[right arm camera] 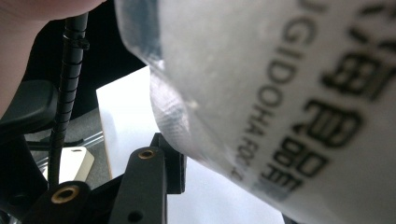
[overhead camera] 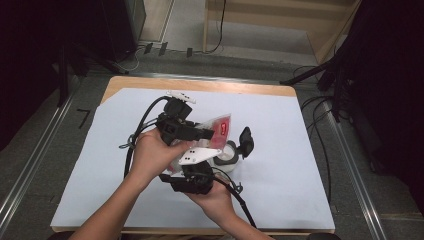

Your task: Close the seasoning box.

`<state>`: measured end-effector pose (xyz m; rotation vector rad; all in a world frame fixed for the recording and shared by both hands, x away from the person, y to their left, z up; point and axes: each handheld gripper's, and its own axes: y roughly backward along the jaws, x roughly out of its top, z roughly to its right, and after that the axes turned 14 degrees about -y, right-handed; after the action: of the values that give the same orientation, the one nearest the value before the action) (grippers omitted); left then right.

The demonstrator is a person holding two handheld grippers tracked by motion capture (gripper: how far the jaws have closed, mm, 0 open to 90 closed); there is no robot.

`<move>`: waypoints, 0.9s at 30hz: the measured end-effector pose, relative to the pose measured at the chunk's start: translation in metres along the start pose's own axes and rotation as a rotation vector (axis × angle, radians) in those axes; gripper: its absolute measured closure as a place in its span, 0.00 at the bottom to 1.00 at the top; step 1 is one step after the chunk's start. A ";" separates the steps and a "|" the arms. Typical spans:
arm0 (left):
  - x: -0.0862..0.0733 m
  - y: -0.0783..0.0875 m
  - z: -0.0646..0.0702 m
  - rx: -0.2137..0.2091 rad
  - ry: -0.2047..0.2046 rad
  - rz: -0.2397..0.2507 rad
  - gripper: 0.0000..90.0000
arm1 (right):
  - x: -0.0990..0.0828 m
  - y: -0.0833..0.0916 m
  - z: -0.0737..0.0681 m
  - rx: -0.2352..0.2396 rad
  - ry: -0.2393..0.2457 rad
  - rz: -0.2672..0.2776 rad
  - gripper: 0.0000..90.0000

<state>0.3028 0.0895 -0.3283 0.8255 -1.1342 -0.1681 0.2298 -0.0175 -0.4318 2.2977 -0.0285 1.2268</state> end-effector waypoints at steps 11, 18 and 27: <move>0.000 0.000 -0.002 -0.008 0.013 -0.022 0.74 | -0.001 -0.001 -0.001 -0.004 0.004 0.000 0.71; 0.003 0.000 -0.001 -0.004 0.013 -0.022 0.75 | 0.001 0.000 -0.002 0.007 -0.020 0.001 0.71; 0.004 0.000 0.001 -0.001 0.007 -0.023 0.75 | 0.002 0.001 -0.002 0.003 -0.017 0.000 0.71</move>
<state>0.3042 0.0868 -0.3256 0.8375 -1.1180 -0.1845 0.2291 -0.0174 -0.4293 2.3112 -0.0326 1.2081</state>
